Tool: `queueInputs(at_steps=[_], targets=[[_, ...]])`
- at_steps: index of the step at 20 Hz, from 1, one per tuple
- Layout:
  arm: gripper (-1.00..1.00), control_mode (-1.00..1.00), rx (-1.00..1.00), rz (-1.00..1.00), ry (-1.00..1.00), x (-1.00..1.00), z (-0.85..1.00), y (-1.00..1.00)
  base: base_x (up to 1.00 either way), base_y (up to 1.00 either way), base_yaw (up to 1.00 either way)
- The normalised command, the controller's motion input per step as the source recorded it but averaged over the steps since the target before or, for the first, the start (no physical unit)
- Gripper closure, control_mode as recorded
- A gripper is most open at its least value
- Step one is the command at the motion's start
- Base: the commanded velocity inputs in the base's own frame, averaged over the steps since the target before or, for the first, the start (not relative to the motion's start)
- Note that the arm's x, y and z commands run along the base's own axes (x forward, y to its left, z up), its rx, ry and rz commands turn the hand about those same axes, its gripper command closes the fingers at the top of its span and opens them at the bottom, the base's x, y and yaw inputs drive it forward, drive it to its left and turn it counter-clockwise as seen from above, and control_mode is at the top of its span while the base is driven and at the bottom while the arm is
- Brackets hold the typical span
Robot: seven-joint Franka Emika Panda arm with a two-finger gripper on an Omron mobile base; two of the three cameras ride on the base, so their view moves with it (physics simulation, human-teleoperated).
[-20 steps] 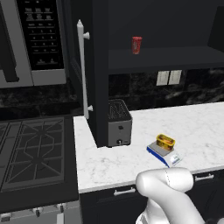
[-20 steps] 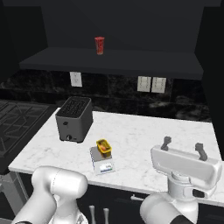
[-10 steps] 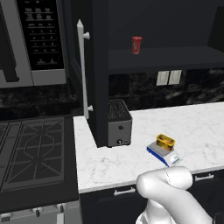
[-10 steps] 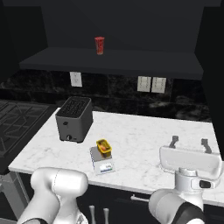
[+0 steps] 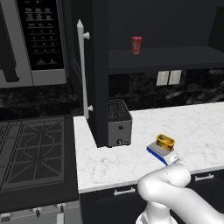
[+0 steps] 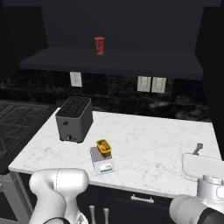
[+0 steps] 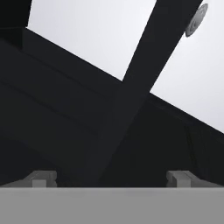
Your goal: Pick the canned food and place it on the digital scale for weighing, and close the cabinet.
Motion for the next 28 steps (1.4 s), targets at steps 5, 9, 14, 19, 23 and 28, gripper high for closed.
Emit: queueInputs(at_steps=[5,9,14,19,23,28], targets=[[-1.0,-1.0,0.05,-0.02,0.09,-0.09,0.0,-0.62,0.0,0.0,0.0],[-1.0,-1.0,0.02,-0.01,0.04,-0.34,0.26,-0.43,0.0,0.0,0.0],[-1.0,-1.0,0.0,-0.01,0.05,-0.4,0.6,-0.12,0.0,0.0,0.0],[-1.0,-1.0,-0.04,0.0,0.07,-0.2,0.77,0.01,0.0,0.0,0.0],[-1.0,-1.0,-0.04,0.01,0.0,-0.1,0.75,0.06,0.0,0.0,0.0],[-1.0,-1.0,-0.16,0.02,-0.05,-0.01,0.71,0.58,0.0,0.0,0.0]])
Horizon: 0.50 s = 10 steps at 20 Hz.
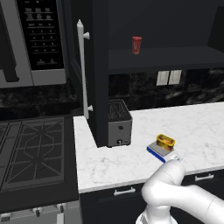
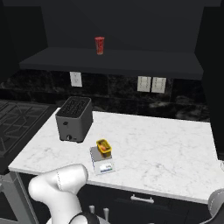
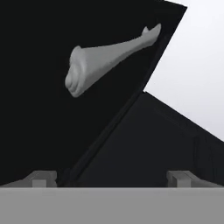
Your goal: Pick the canned food and place it on the digital scale for weighing, and close the cabinet.
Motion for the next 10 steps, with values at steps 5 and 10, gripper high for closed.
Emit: queueInputs(at_steps=[5,10], targets=[[-1.0,-1.0,-0.29,0.0,-0.11,0.0,0.61,0.98,0.0,0.0,0.0],[-1.0,-1.0,-0.34,-0.13,-0.1,0.3,0.33,1.0,0.0,0.0,0.0]])
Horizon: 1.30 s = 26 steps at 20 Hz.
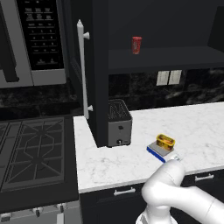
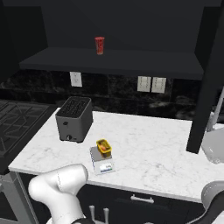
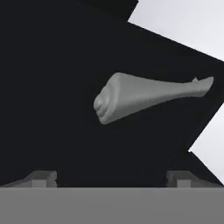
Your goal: Pick the canned food and place it on the digital scale for weighing, and close the cabinet.
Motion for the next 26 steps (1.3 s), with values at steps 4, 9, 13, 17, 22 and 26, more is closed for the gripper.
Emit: queueInputs(at_steps=[4,9,13,17,22,26], targets=[[-1.0,-1.0,-0.25,-0.22,0.06,0.7,0.03,1.0,0.0,0.0,0.0],[-1.0,-1.0,-0.21,-0.15,0.11,0.83,0.0,1.0,0.0,0.0,0.0],[-1.0,-1.0,-0.14,-0.01,0.23,0.9,0.0,1.0,0.0,0.0,0.0],[-1.0,-1.0,-0.12,0.0,0.15,0.99,0.0,1.0,0.0,0.0,0.0],[-1.0,-1.0,-0.2,-0.02,0.06,1.0,0.0,1.0,0.0,0.0,0.0],[-1.0,-1.0,-0.19,-0.03,0.09,1.0,0.0,0.97,0.0,0.0,0.0]])
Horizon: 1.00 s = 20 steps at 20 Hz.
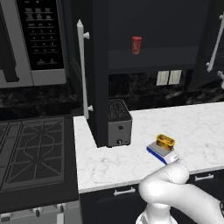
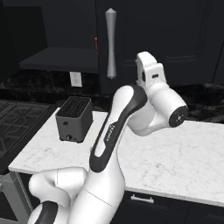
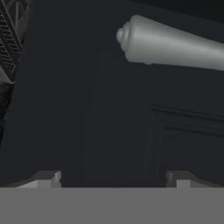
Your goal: Pick the canned food and place it on the digital scale for weighing, and close the cabinet.
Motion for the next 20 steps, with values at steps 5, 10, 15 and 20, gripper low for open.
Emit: queueInputs(at_steps=[5,10,15,20], targets=[[-1.0,-1.0,-0.11,0.0,0.07,1.0,0.01,0.51,0.0,0.0,0.0],[-1.0,-1.0,-0.02,-0.01,-0.08,0.78,0.0,0.11,0.0,0.0,0.0],[-1.0,-1.0,0.0,-0.03,-0.13,0.78,0.0,-0.03,0.0,0.0,0.0],[-1.0,-1.0,0.01,-0.05,-0.03,0.9,-0.03,-0.08,0.0,0.0,0.0]])
